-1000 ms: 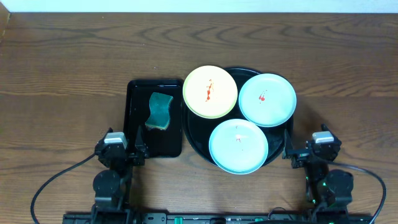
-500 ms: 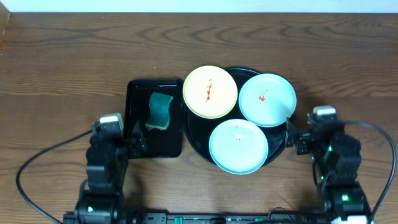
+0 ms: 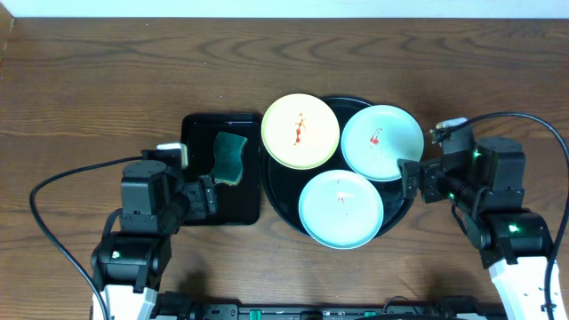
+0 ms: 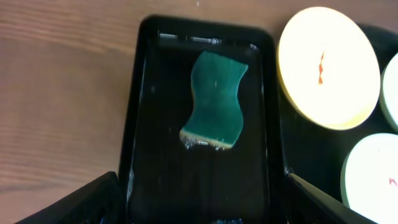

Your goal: Clean dirty plates on tray and stack at the side

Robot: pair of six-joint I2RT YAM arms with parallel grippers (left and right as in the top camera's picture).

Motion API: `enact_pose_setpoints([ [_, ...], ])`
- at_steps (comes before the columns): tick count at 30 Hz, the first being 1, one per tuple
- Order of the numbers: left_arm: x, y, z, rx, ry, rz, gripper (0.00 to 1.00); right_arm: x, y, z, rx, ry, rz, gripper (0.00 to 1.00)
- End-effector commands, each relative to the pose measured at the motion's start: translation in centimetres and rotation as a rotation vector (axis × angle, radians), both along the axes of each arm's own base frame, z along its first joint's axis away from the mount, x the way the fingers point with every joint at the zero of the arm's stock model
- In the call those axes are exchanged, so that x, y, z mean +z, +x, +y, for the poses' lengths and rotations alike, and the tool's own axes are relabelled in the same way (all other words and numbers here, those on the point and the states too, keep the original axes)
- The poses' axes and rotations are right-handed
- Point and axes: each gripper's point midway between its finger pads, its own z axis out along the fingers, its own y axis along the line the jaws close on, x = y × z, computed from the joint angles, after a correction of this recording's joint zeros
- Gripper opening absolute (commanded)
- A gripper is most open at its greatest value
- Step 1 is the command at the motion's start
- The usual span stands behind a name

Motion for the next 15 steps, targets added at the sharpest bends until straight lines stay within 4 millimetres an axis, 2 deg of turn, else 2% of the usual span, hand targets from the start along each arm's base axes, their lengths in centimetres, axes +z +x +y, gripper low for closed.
enact_pose_setpoints([
  [1, 1.1, 0.5, -0.1, 0.003, -0.01, -0.032, 0.83, 1.3, -0.1, 2.1, 0.077, 0.096, -0.016, 0.99],
  [5, 1.9, 1.2, -0.2, 0.001, -0.015, -0.073, 0.83, 1.4, -0.1, 2.1, 0.075, 0.098, -0.019, 0.99],
  [6, 2.2, 1.5, -0.4, -0.008, -0.024, -0.091, 0.91, 1.3, -0.1, 2.1, 0.075, 0.098, -0.019, 0.99],
  [7, 2.8, 1.9, -0.6, -0.018, -0.034, -0.119, 0.95, 1.2, 0.0, 2.1, 0.074, 0.098, -0.016, 0.99],
  [12, 6.4, 4.6, -1.1, -0.001, -0.099, -0.287, 0.95, 0.1, 0.2, 2.3, 0.076, 0.105, 0.03, 0.99],
  [15, 7.2, 5.8, -1.0, 0.016, -0.105, -0.299, 0.95, -0.6, 0.4, 2.3, 0.078, 0.107, 0.056, 0.99],
])
